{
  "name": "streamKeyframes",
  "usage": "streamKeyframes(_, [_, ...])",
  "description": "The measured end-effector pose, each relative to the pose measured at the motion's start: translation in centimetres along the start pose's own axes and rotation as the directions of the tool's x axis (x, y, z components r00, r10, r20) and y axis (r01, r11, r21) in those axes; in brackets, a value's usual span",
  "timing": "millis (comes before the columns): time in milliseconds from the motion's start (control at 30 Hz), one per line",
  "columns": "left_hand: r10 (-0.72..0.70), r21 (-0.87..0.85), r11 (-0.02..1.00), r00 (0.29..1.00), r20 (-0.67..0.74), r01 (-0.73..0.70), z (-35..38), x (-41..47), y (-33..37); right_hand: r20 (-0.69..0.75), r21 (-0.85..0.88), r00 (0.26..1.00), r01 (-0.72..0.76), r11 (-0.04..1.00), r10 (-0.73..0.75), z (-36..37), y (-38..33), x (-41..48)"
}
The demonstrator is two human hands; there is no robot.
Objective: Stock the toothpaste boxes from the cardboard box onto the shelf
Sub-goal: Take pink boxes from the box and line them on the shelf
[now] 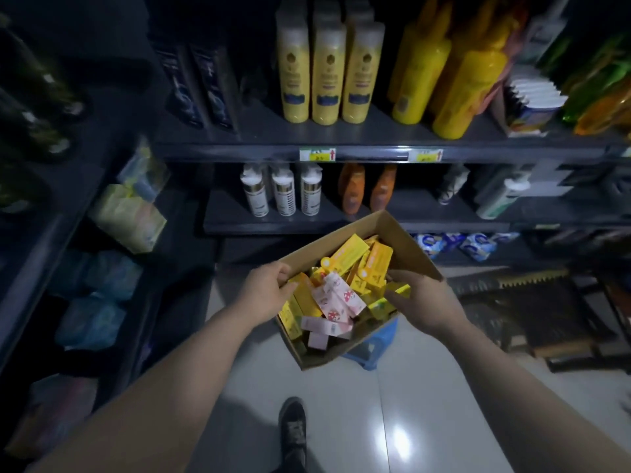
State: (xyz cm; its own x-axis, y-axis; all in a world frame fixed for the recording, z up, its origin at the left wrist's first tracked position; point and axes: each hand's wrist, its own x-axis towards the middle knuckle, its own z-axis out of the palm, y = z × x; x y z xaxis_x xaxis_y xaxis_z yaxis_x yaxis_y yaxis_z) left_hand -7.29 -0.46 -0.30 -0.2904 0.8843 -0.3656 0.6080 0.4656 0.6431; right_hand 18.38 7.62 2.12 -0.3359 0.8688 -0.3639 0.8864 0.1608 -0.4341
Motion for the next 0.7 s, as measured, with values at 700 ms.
streamKeyframes(700, [-0.211, 0.03, 0.977, 0.936, 0.281, 0.211, 17.1, 17.3, -6.8, 0.187, 0.001, 0.977, -0.101, 0.995, 0.099, 15.6, 9.9, 16.8])
